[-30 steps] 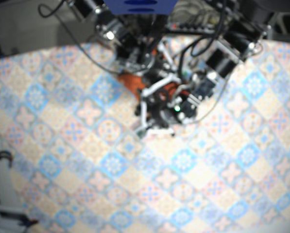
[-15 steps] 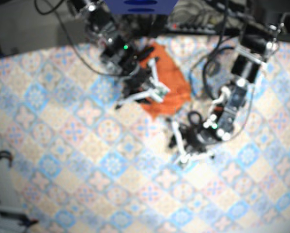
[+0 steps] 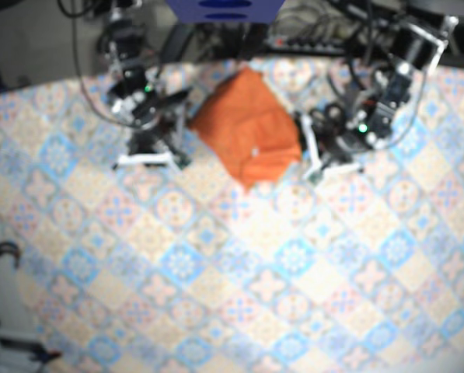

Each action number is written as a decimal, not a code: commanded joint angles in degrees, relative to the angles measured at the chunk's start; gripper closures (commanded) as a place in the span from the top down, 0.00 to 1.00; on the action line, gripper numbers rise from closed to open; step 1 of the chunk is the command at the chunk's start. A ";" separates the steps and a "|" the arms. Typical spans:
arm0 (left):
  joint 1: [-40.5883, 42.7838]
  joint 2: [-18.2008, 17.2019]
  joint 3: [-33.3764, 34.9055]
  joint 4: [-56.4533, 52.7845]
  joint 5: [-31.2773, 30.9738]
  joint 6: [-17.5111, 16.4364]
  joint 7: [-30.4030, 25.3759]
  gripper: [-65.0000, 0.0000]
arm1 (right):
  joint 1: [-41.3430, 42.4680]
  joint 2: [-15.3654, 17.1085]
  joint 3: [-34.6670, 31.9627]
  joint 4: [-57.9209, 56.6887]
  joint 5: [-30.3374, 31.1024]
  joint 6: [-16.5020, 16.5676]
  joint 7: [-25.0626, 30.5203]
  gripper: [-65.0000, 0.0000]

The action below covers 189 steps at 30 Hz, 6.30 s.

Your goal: Fold the T-shirt properly

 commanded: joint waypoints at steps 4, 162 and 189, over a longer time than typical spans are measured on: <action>2.33 -1.41 -0.34 5.88 -0.37 -0.15 3.10 0.31 | 1.91 -0.12 0.13 -5.36 -0.05 0.34 1.26 0.18; 69.40 -0.27 -46.75 18.89 -0.28 -0.59 -4.90 0.32 | -55.58 0.67 43.82 -15.74 10.68 1.92 27.10 0.18; 21.05 3.69 -14.49 -45.99 -0.28 -0.15 -14.74 0.32 | -19.45 5.41 36.35 -82.99 10.68 1.83 42.14 0.18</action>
